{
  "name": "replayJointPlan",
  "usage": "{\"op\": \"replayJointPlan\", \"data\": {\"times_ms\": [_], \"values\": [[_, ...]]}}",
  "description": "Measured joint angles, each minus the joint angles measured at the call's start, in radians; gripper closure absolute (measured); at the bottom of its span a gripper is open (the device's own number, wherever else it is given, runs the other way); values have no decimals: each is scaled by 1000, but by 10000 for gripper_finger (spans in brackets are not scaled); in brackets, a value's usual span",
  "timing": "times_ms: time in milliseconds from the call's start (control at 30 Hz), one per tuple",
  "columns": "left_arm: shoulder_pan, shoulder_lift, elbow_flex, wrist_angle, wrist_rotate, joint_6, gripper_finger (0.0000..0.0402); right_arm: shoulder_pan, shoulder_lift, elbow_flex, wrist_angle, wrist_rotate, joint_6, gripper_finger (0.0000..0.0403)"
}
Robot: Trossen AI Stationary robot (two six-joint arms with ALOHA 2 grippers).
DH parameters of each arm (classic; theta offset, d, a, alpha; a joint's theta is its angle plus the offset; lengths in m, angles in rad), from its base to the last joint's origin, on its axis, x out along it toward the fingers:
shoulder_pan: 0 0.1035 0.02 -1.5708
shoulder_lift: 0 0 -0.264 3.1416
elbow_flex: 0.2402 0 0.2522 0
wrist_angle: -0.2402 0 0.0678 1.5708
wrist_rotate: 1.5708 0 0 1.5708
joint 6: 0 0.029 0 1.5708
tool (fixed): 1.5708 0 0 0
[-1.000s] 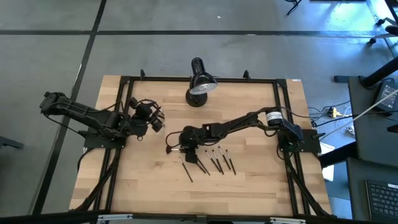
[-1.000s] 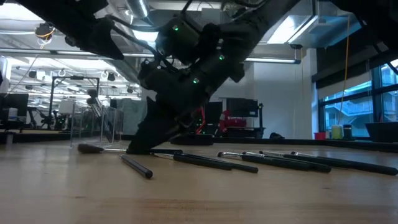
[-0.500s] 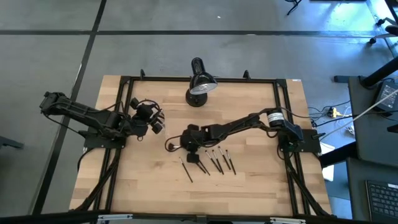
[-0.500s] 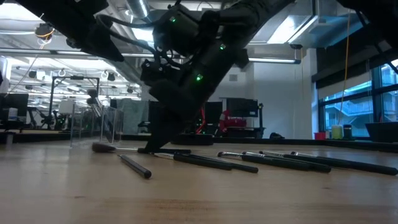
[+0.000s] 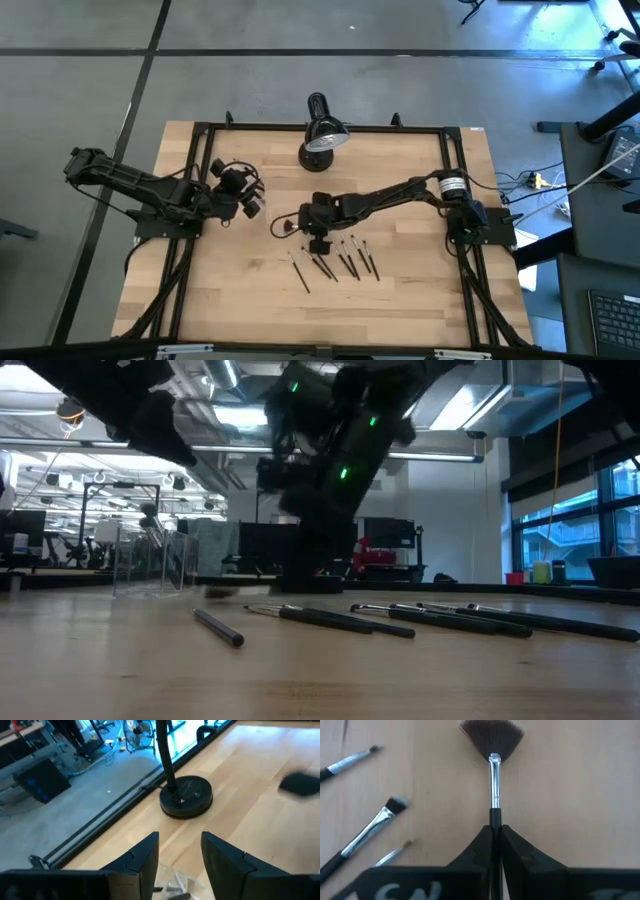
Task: Sort items
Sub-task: Put the highlighter brush into the transparent organizer
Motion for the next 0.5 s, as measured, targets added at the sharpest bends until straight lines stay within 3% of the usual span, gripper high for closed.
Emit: {"op": "replayJointPlan", "data": {"times_ms": [267,500], "values": [[-1,1,0,-34,62,-108,258,-2,-216,-208,73,133,66,365],[-4,32,-1,-23,44,-147,258,-44,-480,-526,509,127,103,370]]}}
